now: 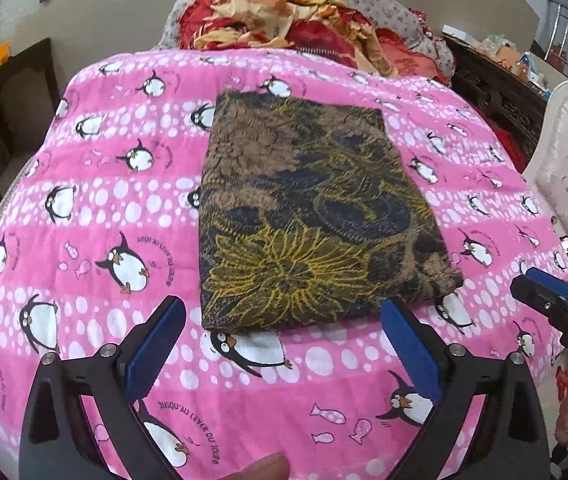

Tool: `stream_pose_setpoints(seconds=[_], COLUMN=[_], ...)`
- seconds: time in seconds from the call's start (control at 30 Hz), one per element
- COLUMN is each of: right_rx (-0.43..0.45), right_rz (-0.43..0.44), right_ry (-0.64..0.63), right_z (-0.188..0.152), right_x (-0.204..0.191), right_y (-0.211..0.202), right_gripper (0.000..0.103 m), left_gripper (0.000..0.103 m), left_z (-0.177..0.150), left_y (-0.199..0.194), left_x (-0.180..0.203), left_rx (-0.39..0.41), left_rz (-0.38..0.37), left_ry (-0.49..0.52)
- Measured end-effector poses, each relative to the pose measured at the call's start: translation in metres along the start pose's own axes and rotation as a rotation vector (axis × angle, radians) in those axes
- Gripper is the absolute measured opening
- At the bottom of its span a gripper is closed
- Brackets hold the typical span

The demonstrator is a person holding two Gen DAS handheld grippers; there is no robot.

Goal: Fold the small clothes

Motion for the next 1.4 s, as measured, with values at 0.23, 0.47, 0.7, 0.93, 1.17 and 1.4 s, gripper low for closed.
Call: stream_pose_setpoints(seconds=[0.23,0.47,0.7,0.93,1.17,1.4], right_rx=[0.013,0.021,0.031,0.029,0.025,0.024], right_rz=[0.010,0.012,0.014,0.011,0.004,0.007], right_ry=[-0.026,-0.044,-0.049,-0.039,-0.029,-0.022], right_z=[-0.001,-0.006,-0.005,-0.007,-0.010,-0.010], right_x=[-0.013,-0.019,-0.021,-0.016,-0.014,-0.012], right_y=[-0.006,-0.011,-0.015,-0.016,-0.014,-0.013], right_gripper=[0.071,0.071,0.071,0.071,0.071,0.071], left_gripper=[0.083,0.083,0.083,0.083,0.083,0.083], left_z=[0.000,-0.006,-0.011,-0.011,-0.012,-0.014], left_y=[-0.005,0.000,0.002,0.003,0.004,0.007], left_x=[0.003,0.008,0.009,0.009,0.008,0.006], left_rx=[0.016,-0.015,-0.029,-0.031,-0.035,-0.041], left_rz=[-0.011,0.016,0.020,0.018,0.014,0.000], left_ry=[0.006,0.021,0.026,0.029,0.021,0.007])
Point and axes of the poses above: each gripper's, at about its wrist camera, not at the fingertips, and y roughly the way its jaws point, x to its right, z to its top, the point moved 6 cm from there along y, roughly the way its jaws point, and after that the axes turned 2 degrees about -x, right-handed, at the moved point
